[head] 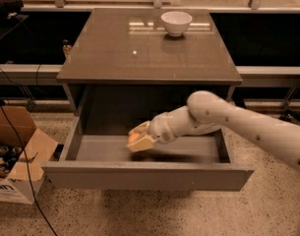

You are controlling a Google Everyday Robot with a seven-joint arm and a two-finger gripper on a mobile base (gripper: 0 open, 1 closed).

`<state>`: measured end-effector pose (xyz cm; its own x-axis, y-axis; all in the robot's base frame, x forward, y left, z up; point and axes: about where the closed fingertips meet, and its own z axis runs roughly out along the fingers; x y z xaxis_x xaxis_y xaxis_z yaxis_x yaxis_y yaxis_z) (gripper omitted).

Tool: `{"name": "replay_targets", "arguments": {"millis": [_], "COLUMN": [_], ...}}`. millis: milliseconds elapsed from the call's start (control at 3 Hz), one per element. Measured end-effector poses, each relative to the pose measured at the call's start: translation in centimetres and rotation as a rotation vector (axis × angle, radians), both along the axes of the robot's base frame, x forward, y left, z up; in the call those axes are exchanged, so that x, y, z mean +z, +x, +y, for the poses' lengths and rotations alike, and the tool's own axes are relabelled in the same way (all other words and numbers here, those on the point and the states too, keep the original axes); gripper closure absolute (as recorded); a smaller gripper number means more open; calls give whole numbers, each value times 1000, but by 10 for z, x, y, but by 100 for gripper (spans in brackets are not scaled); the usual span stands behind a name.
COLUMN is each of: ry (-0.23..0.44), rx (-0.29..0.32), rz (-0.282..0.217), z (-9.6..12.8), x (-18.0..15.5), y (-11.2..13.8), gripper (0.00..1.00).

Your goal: Pick orange from top drawer and place on counter

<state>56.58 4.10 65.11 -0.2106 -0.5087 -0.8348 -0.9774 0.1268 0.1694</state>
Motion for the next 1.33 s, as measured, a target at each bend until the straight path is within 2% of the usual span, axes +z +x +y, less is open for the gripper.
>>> {"name": "replay_targets", "arguments": {"millis": [333, 667, 1000, 1333], "ry": [-3, -45, -112, -137], "rx": [-5, -9, -41, -107], "rz": [-41, -137, -251, -333], "z": [-32, -72, -102, -119], "x": [46, 113, 185, 241], "y": [-5, -3, 21, 65], "gripper": [100, 100, 100, 100]}}
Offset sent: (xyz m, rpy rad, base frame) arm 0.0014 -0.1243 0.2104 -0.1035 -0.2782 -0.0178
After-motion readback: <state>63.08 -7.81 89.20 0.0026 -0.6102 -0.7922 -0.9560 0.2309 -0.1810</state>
